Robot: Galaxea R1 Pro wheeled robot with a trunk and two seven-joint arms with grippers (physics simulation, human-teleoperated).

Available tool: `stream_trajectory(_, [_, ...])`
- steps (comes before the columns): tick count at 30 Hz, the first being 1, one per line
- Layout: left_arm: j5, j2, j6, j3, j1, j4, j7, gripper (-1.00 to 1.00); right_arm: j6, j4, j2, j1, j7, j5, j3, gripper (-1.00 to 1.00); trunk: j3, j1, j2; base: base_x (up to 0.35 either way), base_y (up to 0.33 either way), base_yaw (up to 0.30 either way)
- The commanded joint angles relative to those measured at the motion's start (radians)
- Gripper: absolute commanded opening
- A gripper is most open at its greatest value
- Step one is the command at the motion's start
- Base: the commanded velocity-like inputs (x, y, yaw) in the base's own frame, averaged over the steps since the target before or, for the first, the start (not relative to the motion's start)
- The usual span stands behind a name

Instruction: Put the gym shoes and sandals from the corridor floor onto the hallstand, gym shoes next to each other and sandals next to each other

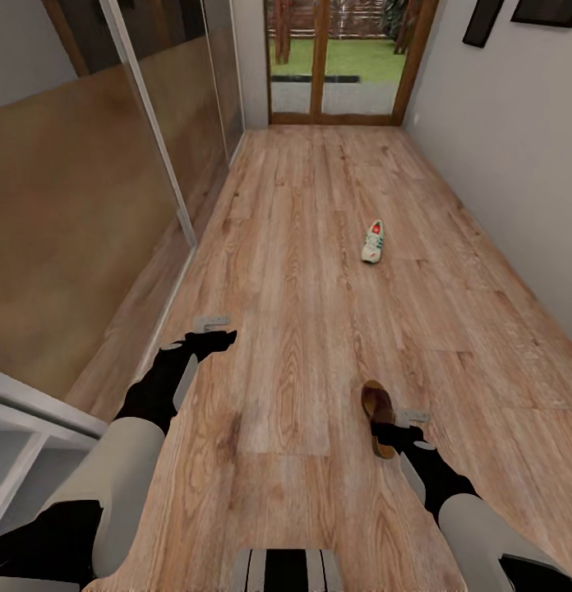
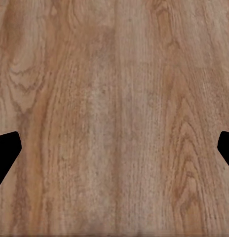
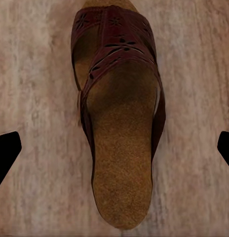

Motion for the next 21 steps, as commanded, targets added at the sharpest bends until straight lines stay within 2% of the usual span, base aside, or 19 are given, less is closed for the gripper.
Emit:
stream_trajectory(1, [-0.004,-0.001,0.006,0.006,-0.001,-0.001,-0.008,1.00,0.006,-0.002,0.001,0.000,0.000,0.009,-0.004,1.00,-0.006,0.000,-0.001,0.000,0.000,0.045])
stream_trajectory(10, [-0.004,-0.001,0.005,0.006,0.000,-0.001,-0.008,1.00,0.005,-0.003,0.001,0.000,0.000,0.009,-0.005,1.00,-0.054,0.004,-0.003,0.000,0.000,0.009])
stream_trajectory(15, [-0.004,-0.001,0.005,0.006,0.000,-0.001,-0.009,1.00,-0.002,-0.003,0.001,0.000,0.000,0.008,-0.005,1.00,-0.055,0.004,-0.003,0.000,0.000,0.000])
stream_trajectory(21, [-0.004,-0.001,0.006,0.007,-0.001,-0.001,-0.008,1.00,-0.071,-0.002,0.001,0.000,0.000,0.008,-0.005,1.00,-0.056,0.004,-0.003,0.000,0.000,0.000])
